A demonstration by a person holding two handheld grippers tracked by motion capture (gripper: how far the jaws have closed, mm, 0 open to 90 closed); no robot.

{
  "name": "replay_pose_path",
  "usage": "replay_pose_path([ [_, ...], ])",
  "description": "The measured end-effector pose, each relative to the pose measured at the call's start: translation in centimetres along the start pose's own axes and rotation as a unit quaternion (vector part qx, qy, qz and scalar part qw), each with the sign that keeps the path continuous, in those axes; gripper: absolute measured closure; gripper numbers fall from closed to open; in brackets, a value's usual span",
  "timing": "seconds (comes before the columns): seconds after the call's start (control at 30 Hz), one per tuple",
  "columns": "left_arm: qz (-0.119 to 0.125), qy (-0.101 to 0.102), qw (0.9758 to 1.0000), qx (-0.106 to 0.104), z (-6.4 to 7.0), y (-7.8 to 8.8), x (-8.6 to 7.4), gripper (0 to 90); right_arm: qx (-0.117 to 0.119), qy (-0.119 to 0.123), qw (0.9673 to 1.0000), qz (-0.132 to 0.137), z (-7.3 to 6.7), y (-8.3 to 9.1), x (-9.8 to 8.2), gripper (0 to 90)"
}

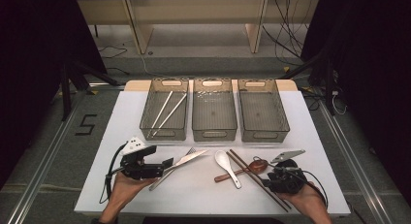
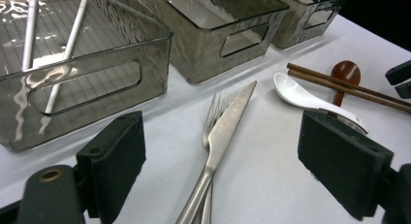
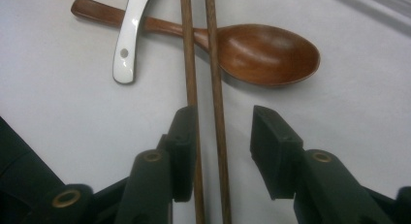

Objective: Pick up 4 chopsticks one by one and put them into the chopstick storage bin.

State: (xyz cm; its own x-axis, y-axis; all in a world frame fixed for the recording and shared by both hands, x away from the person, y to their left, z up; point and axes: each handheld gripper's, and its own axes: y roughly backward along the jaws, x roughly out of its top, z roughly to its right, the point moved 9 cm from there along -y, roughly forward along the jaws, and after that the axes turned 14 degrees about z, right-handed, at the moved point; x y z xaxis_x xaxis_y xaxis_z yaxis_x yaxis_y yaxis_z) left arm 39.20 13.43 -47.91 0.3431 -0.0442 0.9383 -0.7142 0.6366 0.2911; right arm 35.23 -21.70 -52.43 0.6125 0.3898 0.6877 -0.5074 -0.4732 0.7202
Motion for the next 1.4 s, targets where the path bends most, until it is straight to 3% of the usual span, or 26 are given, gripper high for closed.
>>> replay_pose_path([
  [0.9, -0.005, -0.002, 0.9999, 0.011, -0.3, 0.6, -1.0, 16.8, -0.008, 0.019, 0.998, -0.06, 0.4, -1.6, -1.0, 84.9],
  [1.23, -0.001, -0.003, 0.9999, 0.013, -0.5, 0.9, -1.1, 16.8, -0.006, 0.035, 0.9984, -0.045, 0.1, -0.6, -0.4, 86.0],
  [1.4, 0.002, -0.002, 0.9999, 0.016, -0.6, 1.0, -1.1, 16.8, -0.001, 0.038, 0.9991, -0.02, -0.2, 0.1, 0.7, 86.1],
])
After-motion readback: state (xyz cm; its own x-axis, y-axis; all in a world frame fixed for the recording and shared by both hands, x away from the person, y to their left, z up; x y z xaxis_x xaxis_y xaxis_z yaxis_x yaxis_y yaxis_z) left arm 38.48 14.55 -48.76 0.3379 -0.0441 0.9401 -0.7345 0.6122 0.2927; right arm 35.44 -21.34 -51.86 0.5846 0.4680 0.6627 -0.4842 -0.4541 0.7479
